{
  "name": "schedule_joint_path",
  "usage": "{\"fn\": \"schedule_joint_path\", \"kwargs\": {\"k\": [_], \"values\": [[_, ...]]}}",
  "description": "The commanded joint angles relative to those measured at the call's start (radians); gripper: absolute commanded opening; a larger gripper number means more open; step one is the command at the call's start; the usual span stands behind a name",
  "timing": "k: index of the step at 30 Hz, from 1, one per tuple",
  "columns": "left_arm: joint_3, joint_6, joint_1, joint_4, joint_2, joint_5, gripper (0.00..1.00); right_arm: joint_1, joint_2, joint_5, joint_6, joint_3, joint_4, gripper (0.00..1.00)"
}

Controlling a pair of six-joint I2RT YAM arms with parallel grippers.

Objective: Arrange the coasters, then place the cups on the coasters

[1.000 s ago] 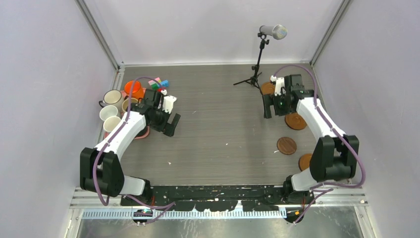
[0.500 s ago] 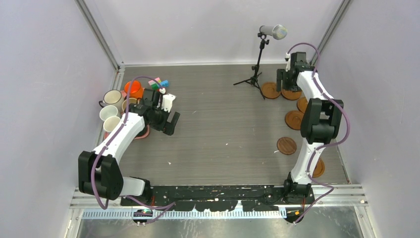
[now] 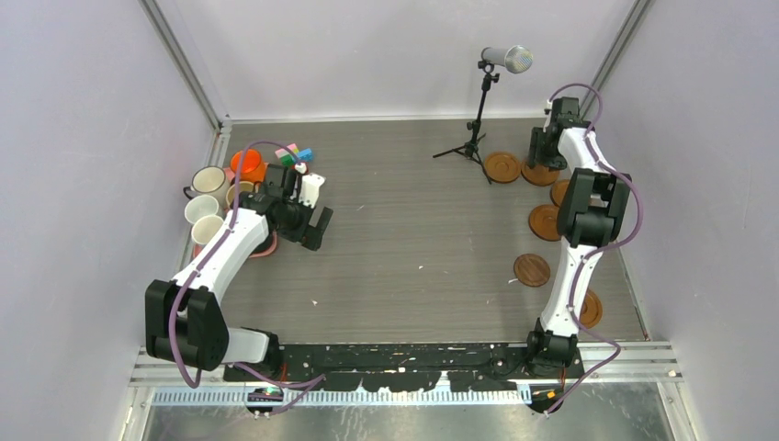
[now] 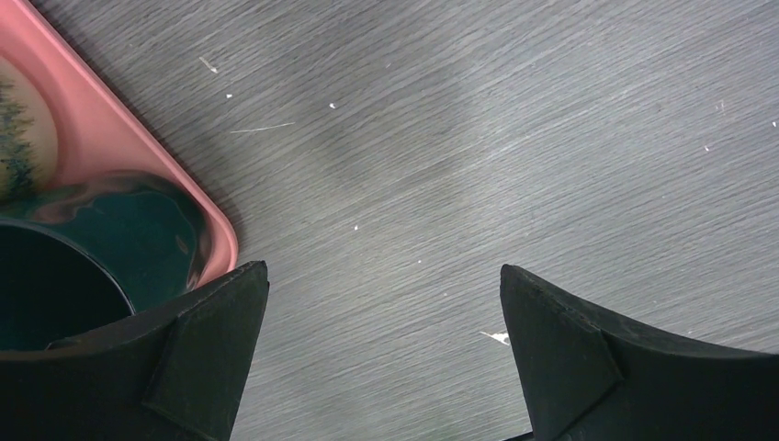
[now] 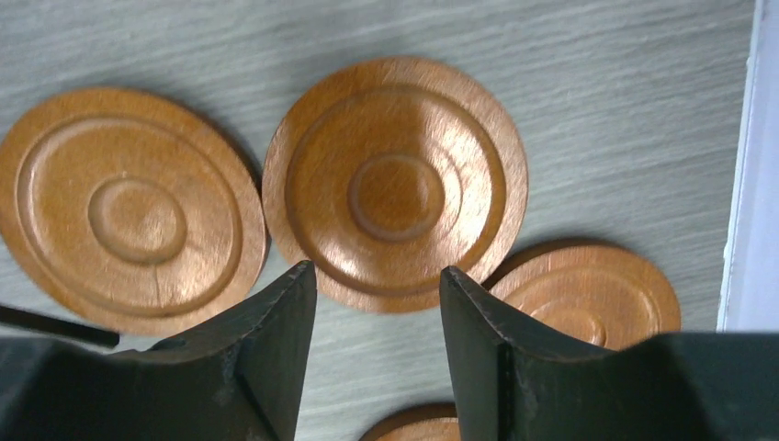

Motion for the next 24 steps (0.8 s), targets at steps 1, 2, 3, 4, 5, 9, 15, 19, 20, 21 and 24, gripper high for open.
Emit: {"fn": "schedule_joint_path", "kwargs": {"k": [1, 2, 3, 4, 5, 9, 15, 19, 20, 21, 24], "values": [[0.024, -0.005, 0.003, 0.033, -0.004, -0.018, 1.0, -0.003, 0.04, 0.021, 0.012, 0.109, 0.03, 0.55], [0.025, -0.006, 0.003, 0.032, -0.004, -0.022, 1.0, -0.003, 0.053, 0.031, 0.012, 0.126, 0.03, 0.53], [0.026, -0.004, 0.003, 0.031, -0.002, -0.024, 1.0, -0.004, 0.066, 0.041, 0.012, 0.141, 0.03, 0.52], [0.026, -0.004, 0.003, 0.03, -0.002, -0.028, 1.0, -0.004, 0.077, 0.052, 0.011, 0.158, 0.03, 0.5], [0.025, -0.005, 0.003, 0.03, -0.005, -0.032, 1.0, -0.004, 0.087, 0.064, 0.011, 0.168, 0.03, 0.49], [0.02, -0.002, 0.003, 0.025, -0.014, -0.039, 1.0, -0.008, 0.122, 0.084, -0.01, 0.196, 0.018, 0.44], [0.029, 0.012, 0.003, 0.026, -0.018, -0.068, 1.0, -0.01, 0.146, 0.058, -0.06, 0.193, -0.012, 0.36], [0.05, 0.017, 0.003, 0.021, -0.014, -0.074, 1.0, -0.01, 0.153, 0.042, -0.105, 0.19, -0.052, 0.21], [0.054, 0.016, 0.003, 0.019, -0.014, -0.073, 1.0, -0.009, 0.153, 0.039, -0.115, 0.188, -0.062, 0.16], [0.058, 0.016, 0.003, 0.016, -0.014, -0.07, 1.0, -0.011, 0.15, 0.032, -0.122, 0.181, -0.071, 0.08], [0.058, 0.017, 0.003, 0.014, -0.015, -0.07, 1.0, -0.011, 0.131, 0.021, -0.135, 0.146, -0.091, 0.0]]}}
